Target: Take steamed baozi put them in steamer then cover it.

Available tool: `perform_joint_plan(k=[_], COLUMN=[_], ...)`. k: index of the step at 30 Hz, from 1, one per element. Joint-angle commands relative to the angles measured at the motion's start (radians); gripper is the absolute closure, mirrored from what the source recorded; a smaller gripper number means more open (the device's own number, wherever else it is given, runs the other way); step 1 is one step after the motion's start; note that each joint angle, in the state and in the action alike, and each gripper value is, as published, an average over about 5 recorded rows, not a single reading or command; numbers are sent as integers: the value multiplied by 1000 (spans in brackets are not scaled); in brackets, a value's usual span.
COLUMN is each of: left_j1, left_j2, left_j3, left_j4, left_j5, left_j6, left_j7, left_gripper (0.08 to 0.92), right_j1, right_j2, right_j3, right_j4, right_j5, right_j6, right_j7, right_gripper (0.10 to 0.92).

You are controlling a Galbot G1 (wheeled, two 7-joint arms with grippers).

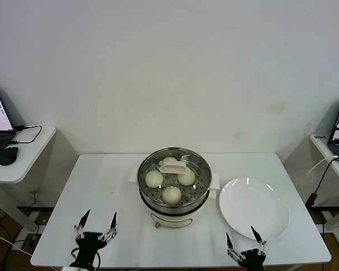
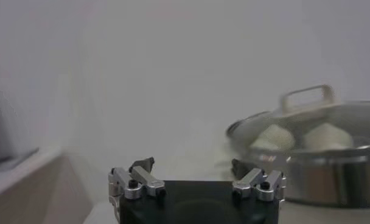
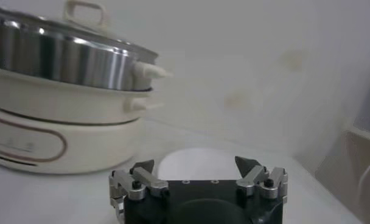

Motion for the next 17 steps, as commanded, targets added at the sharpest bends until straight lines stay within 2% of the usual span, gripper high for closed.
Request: perform_joint_plan(k=[1, 17], left_j1=[120, 110], left_j2=[-19, -33], left_j3=[-68, -53], left_j4=[56, 67], left_j5=[-152, -115], left_j6=[-106, -121], left_j7=[39, 45], left_gripper=[177, 177], right_j1=[-70, -103], right_j2=[-27, -6], right_j3=[-49, -59], right_j4=[86, 153], right_j5=[59, 0], right_j6=[-58, -120], right_j7=[5, 42], right_gripper=[203, 203])
